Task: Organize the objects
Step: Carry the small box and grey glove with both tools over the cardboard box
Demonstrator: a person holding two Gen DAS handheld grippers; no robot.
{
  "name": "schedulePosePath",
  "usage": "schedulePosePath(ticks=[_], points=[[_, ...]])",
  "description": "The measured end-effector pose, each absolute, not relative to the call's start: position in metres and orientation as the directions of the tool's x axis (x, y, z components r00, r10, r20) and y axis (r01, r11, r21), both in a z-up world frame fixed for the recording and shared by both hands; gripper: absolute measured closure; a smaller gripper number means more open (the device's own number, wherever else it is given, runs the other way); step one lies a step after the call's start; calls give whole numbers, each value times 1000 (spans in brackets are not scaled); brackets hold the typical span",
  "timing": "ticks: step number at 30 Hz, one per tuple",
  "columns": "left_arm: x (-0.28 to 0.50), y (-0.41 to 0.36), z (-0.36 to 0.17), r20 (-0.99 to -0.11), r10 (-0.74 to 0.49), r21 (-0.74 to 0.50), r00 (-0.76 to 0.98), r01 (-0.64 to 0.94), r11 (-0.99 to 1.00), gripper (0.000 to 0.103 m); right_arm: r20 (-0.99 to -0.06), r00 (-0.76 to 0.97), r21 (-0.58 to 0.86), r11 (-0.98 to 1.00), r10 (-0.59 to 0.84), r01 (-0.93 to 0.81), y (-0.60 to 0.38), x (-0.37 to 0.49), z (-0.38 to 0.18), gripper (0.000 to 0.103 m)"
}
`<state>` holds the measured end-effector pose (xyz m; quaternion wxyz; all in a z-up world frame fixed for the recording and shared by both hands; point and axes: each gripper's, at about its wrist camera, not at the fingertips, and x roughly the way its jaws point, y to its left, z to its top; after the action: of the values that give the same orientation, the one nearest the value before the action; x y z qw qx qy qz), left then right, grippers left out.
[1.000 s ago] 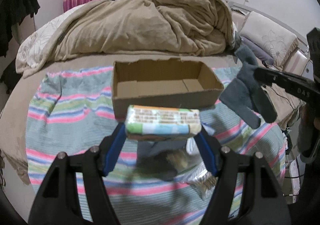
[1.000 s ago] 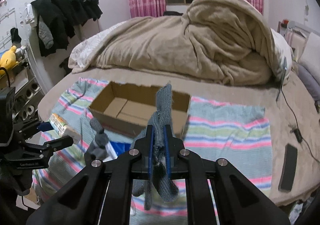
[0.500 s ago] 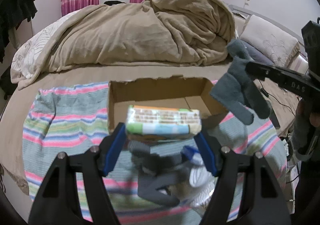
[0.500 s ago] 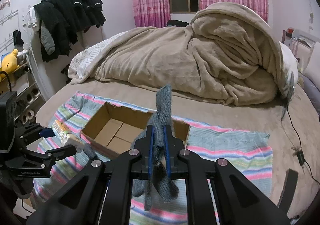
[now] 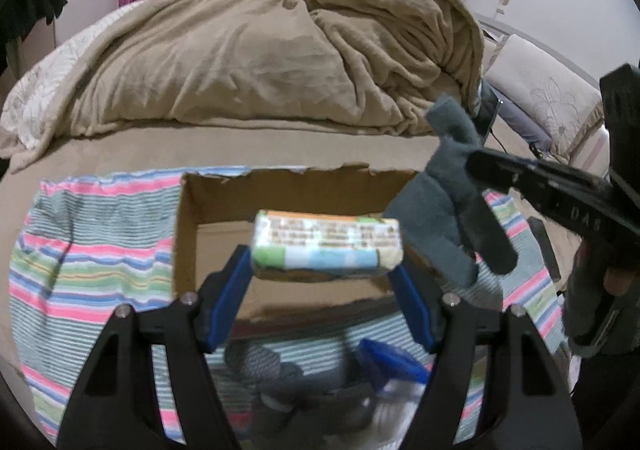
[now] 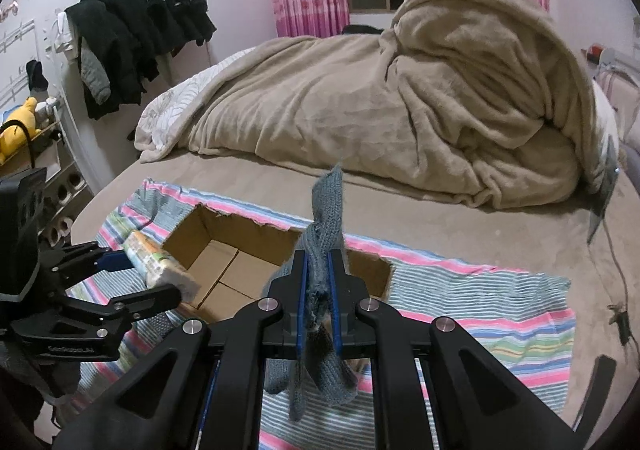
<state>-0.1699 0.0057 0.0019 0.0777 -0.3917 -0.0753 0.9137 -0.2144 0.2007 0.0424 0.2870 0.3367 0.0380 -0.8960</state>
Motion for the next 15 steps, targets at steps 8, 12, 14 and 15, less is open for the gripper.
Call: schedulePosePath(ticks=[8,12,14,15], points=[[-197,17,-24,-733,230,-235,-640,-79,-969,33,-677,-550,162,-829,-488,536,192,-240,3,93],[-208,25,-35,-746,241,-241,-620,-85,-967,33,-708,-527,169,-837,-470,520,193,-251,-20,93],[-212,28,-41,-755,249,-245,-607,-90,-965,33,-720,-523,164,-844,-457,511,194,-255,-28,93],[-213,30,-44,-758,250,-246,-602,-91,-965,33,-725,-518,166,-846,-453,507,194,-257,-31,93]])
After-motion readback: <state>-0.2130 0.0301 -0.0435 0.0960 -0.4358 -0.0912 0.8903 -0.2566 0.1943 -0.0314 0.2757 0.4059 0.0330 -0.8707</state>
